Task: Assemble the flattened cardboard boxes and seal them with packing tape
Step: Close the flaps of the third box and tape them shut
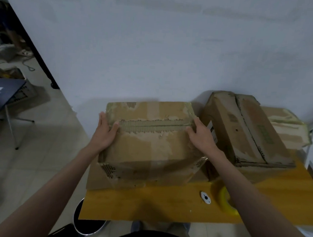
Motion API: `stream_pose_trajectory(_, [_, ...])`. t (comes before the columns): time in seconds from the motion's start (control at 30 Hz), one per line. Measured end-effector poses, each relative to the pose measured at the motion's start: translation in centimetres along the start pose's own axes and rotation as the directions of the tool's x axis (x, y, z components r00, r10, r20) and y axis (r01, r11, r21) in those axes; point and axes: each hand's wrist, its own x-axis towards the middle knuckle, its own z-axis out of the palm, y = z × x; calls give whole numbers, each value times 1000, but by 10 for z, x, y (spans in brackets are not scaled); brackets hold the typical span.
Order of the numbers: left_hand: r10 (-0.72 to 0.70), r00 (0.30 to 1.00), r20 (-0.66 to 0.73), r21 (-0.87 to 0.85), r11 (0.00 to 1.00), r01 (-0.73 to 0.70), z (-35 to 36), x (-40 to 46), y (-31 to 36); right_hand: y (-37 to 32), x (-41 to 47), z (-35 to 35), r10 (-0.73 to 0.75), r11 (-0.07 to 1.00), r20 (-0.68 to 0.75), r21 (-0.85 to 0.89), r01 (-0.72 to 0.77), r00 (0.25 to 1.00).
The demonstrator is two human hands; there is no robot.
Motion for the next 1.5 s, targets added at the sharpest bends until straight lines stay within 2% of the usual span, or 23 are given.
stream_pose_trajectory(0.13, [-74,997,11,18,997,73,-3,31,15,-11,22,-15,49,983,78,174,-62,996])
stream_pose_trajectory(0.37, [-110,994,0,148,983,109,-7,73,38,-24,76,-16,99,969,115,214,-122,988])
stream_pose_trajectory(0.57, [-159,987,-14,155,975,159,-6,75,48,-17,97,-11,138,962,140,218,-167,980])
stream_pose_trajectory(0.73, [-121,989,-88,159,978,134,-14,35,66,-11,60,-21,87,962,31,257,-92,996])
stream_pose_trajectory(0.8, [-63,986,-156,136,987,84,-19,13,81,-13,40,-35,67,958,-54,284,-49,996])
stream_pose_trajectory(0.93, [98,935,-341,79,994,-75,-23,-37,107,-16,-5,-59,4,935,-300,339,103,954])
stream_pose_trajectory(1.03, [115,912,-394,9,993,-122,-3,-77,101,2,-40,-51,-3,917,-377,368,153,926])
stream_pose_trajectory(1.17, [55,937,-346,-38,997,-72,42,-122,53,41,-80,-7,-2,932,-284,347,104,959])
stream_pose_trajectory(1.3, [1,951,-309,-88,996,-30,79,-156,3,69,-104,37,-9,973,-146,227,42,989])
stream_pose_trajectory(1.43, [-91,974,-208,36,994,100,103,-164,-33,87,-114,63,-17,995,-85,96,25,996])
stream_pose_trajectory(1.5, [-90,978,-190,98,989,110,104,-160,-36,88,-110,64,-44,997,-71,61,48,997])
